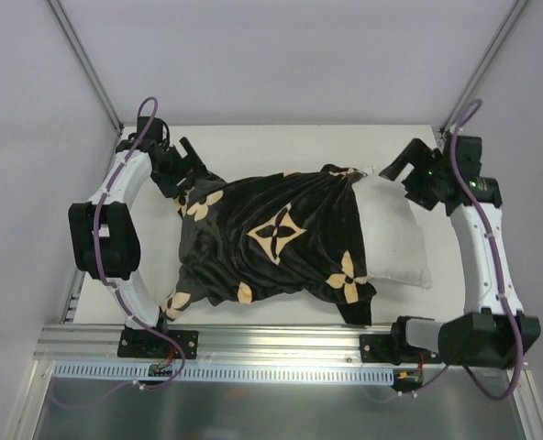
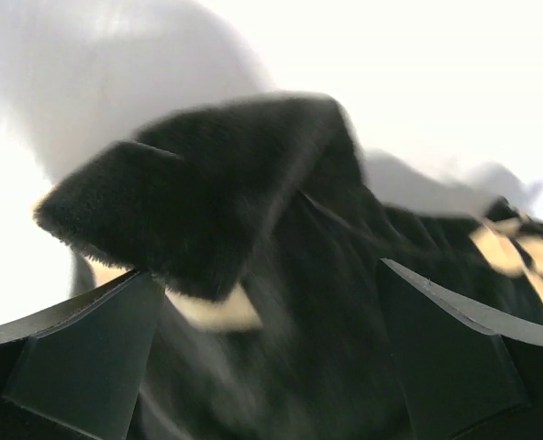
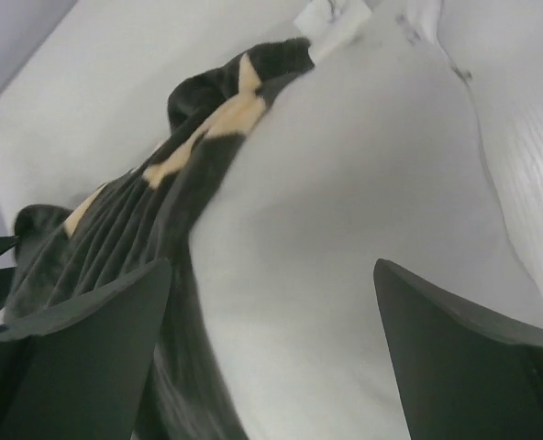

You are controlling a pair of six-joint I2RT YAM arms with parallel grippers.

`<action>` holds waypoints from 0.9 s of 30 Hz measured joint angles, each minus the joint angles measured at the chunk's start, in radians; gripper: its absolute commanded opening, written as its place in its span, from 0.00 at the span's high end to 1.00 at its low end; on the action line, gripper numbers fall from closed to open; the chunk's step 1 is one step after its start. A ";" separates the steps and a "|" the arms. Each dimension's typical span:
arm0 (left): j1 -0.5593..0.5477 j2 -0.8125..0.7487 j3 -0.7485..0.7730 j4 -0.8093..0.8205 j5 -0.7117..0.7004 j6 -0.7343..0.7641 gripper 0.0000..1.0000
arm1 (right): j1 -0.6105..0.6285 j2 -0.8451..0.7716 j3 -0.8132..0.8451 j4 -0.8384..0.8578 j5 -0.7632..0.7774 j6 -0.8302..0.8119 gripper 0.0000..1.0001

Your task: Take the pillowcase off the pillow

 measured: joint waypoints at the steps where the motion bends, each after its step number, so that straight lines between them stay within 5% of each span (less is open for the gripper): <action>1: -0.001 0.018 0.000 -0.001 -0.006 -0.008 0.01 | 0.042 0.068 0.058 -0.005 0.036 -0.016 0.04; 3: -0.001 0.043 0.000 -0.002 -0.019 -0.017 0.01 | 0.089 0.182 0.129 -0.014 0.086 -0.038 0.04; 5: -0.007 0.071 0.005 -0.004 -0.020 -0.024 0.19 | 0.119 0.264 0.149 -0.018 0.124 -0.051 0.04; 6: -0.013 0.088 0.012 -0.004 -0.019 -0.027 0.30 | 0.133 0.298 0.149 -0.025 0.137 -0.055 0.04; 7: -0.023 0.106 0.022 -0.005 -0.017 -0.027 0.59 | 0.144 0.328 0.149 -0.031 0.145 -0.060 0.04; 9: -0.049 0.142 0.044 -0.005 -0.013 -0.027 0.89 | 0.163 0.371 0.149 -0.034 0.148 -0.065 0.06; 10: -0.061 0.153 0.050 -0.004 -0.008 -0.028 1.00 | 0.170 0.390 0.149 -0.035 0.148 -0.069 0.16; 11: -0.072 0.162 0.053 -0.003 -0.005 -0.026 1.00 | 0.174 0.403 0.149 -0.034 0.148 -0.075 0.33; 12: -0.080 0.165 0.055 -0.003 -0.002 -0.019 1.00 | 0.178 0.412 0.147 -0.032 0.147 -0.083 0.78; 13: -0.082 0.166 0.056 -0.003 0.000 -0.016 1.00 | 0.179 0.414 0.142 -0.030 0.145 -0.084 0.96; 21: -0.057 0.071 0.029 -0.007 -0.008 -0.041 1.00 | 0.146 0.262 0.076 -0.009 0.136 -0.050 0.99; 27: 0.048 -0.192 -0.061 -0.008 0.086 -0.121 1.00 | 0.037 0.033 0.042 -0.028 0.051 -0.016 0.99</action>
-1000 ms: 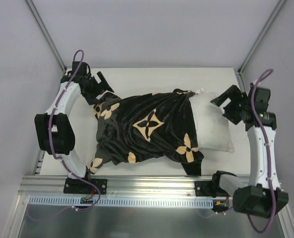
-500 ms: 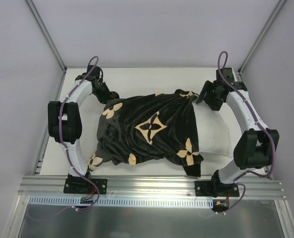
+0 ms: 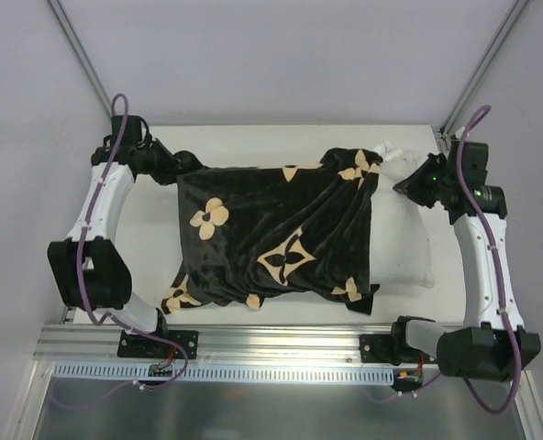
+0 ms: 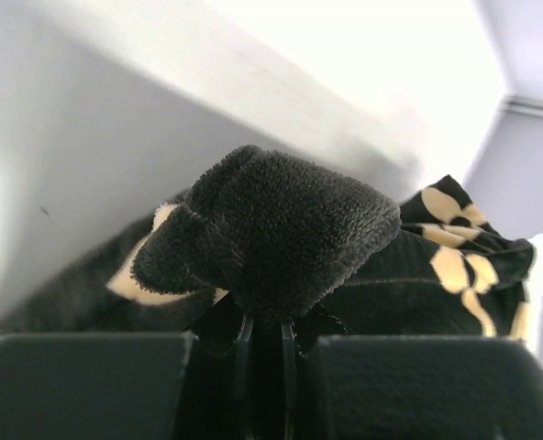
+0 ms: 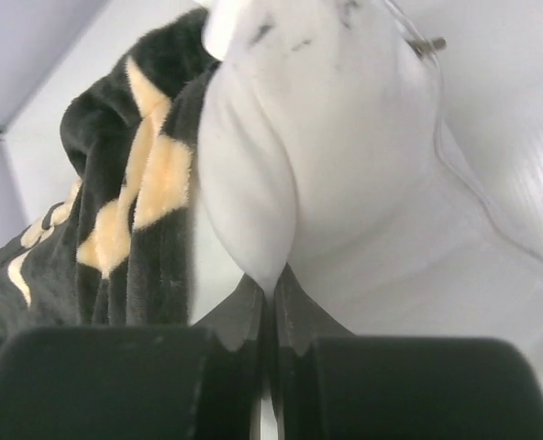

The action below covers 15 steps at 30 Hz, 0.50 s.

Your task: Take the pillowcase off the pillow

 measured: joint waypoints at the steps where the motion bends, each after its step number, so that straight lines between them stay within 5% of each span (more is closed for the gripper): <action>1: 0.018 -0.040 -0.010 -0.003 0.023 -0.014 1.00 | -0.022 -0.034 -0.009 0.004 -0.027 0.007 0.99; 9: 0.114 -0.250 -0.105 -0.005 0.119 -0.058 1.00 | -0.168 -0.131 -0.104 0.013 -0.183 0.038 0.99; 15: 0.415 -0.324 -0.151 -0.021 0.125 -0.060 1.00 | -0.374 -0.118 -0.150 -0.001 -0.193 0.057 0.99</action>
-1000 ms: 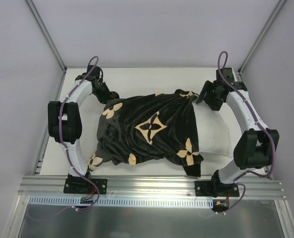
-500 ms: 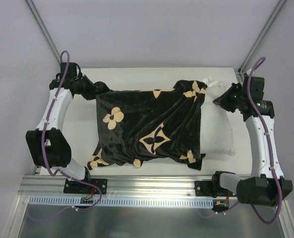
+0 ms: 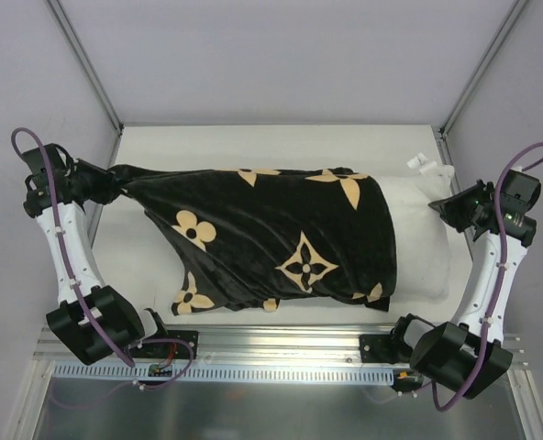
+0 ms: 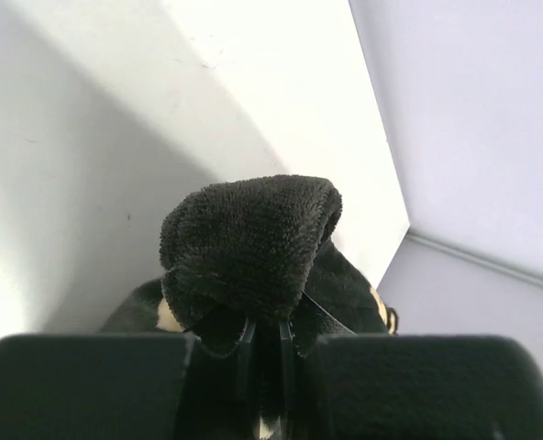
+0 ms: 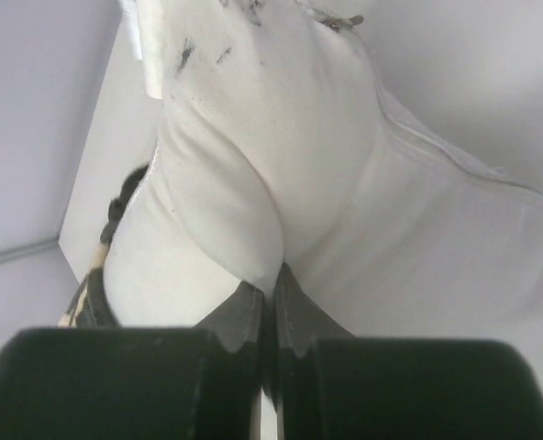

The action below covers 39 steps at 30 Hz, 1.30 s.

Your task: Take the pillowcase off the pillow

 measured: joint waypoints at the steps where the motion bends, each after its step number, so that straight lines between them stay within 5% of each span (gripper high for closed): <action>1: 0.036 -0.005 0.000 -0.009 0.003 0.000 1.00 | -0.034 0.000 -0.003 -0.003 0.000 0.006 0.99; 11: 0.056 0.068 0.118 -0.100 -0.018 0.010 1.00 | -0.074 0.015 -0.002 -0.023 -0.042 0.042 0.99; 12: 0.041 0.087 0.133 -0.103 -0.045 0.014 0.92 | -0.074 0.026 -0.002 -0.020 -0.058 0.044 0.98; 13: 0.009 0.122 0.156 -0.103 -0.078 0.034 0.69 | -0.073 0.043 0.002 -0.017 -0.074 0.043 0.89; 14: -0.019 0.154 0.175 -0.096 -0.095 0.059 0.56 | -0.072 0.061 0.008 -0.017 -0.083 0.042 0.58; 15: -0.048 0.180 0.185 -0.080 -0.120 0.070 0.38 | -0.070 0.079 0.014 -0.016 -0.084 0.039 0.40; 16: -0.075 0.206 0.191 -0.055 -0.148 0.093 0.08 | -0.064 0.090 0.017 -0.007 -0.067 0.026 0.15; 17: -0.103 0.222 0.189 -0.034 -0.178 0.108 0.01 | -0.060 0.095 0.019 0.001 -0.046 0.016 0.08; 19: -0.161 0.228 0.172 -0.024 -0.229 0.133 0.01 | -0.045 0.083 0.020 0.000 -0.003 -0.019 0.01; 23: -0.304 0.185 0.128 -0.003 -0.267 0.201 0.01 | -0.011 0.001 0.019 -0.040 0.084 -0.076 0.04; 34: -0.844 -0.238 -0.324 0.002 -0.295 0.269 0.01 | 0.147 -0.311 -0.150 -0.106 0.206 -0.098 0.04; 39: -1.037 -0.266 -0.480 -0.015 -0.306 0.193 0.02 | 0.170 -0.319 -0.313 -0.087 0.216 -0.075 0.02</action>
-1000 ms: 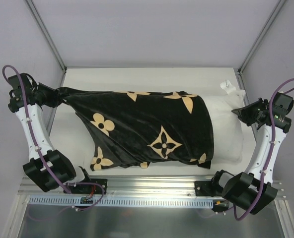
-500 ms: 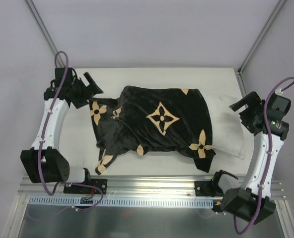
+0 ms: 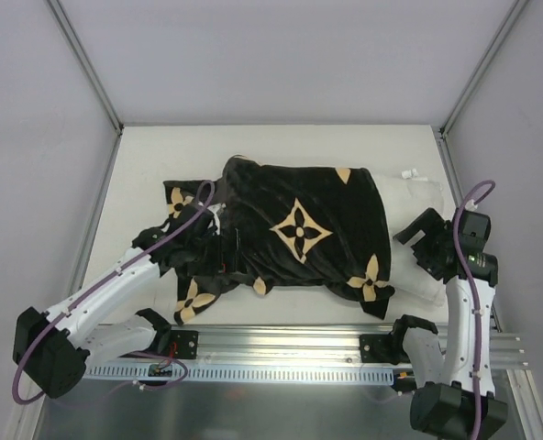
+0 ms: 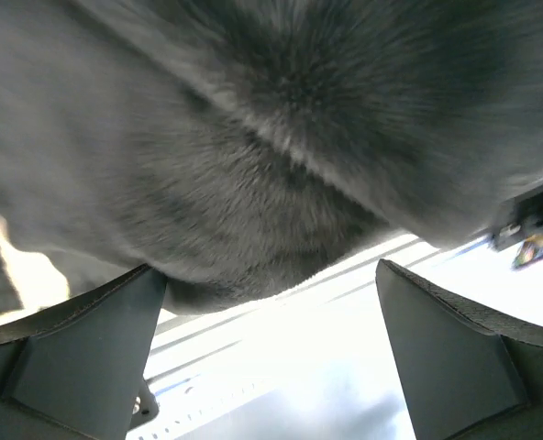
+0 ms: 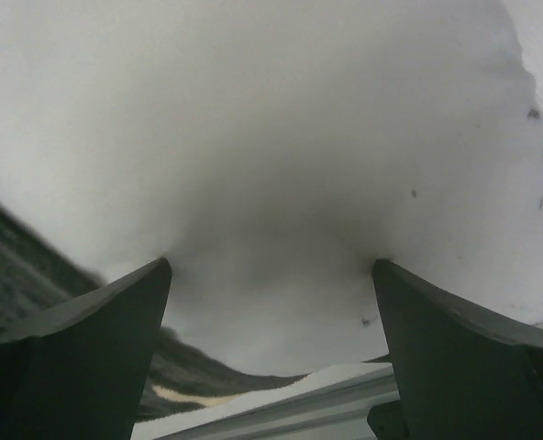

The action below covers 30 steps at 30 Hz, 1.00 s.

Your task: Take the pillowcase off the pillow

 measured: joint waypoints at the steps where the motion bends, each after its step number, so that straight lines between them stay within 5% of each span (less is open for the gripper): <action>1: -0.029 0.018 -0.013 0.004 -0.007 -0.014 0.05 | 0.005 0.014 -0.026 0.014 0.000 0.008 0.01; 3: -0.080 0.069 -0.023 0.027 -0.015 -0.046 0.19 | 0.018 0.070 -0.068 0.065 0.000 0.021 0.15; 4: -0.097 0.098 -0.023 0.040 -0.019 -0.057 0.40 | 0.024 0.110 -0.076 0.091 -0.005 0.029 0.38; 6: -0.109 0.140 -0.023 0.060 -0.037 -0.068 0.68 | 0.031 0.185 -0.077 0.146 -0.024 0.044 0.68; 7: -0.109 0.160 -0.023 0.066 -0.045 -0.076 0.84 | 0.033 0.222 -0.076 0.179 -0.040 0.050 0.97; 8: -0.109 0.174 -0.023 0.070 -0.060 -0.080 1.00 | 0.034 0.250 -0.072 0.207 -0.058 0.059 0.99; 14: -0.056 0.179 0.003 0.078 -0.142 -0.075 1.00 | 0.038 0.291 0.042 0.231 -0.071 0.092 0.99; 30: 0.549 -0.105 0.179 -0.122 -0.236 -0.002 1.00 | -0.220 0.406 0.314 0.122 -0.253 0.183 0.99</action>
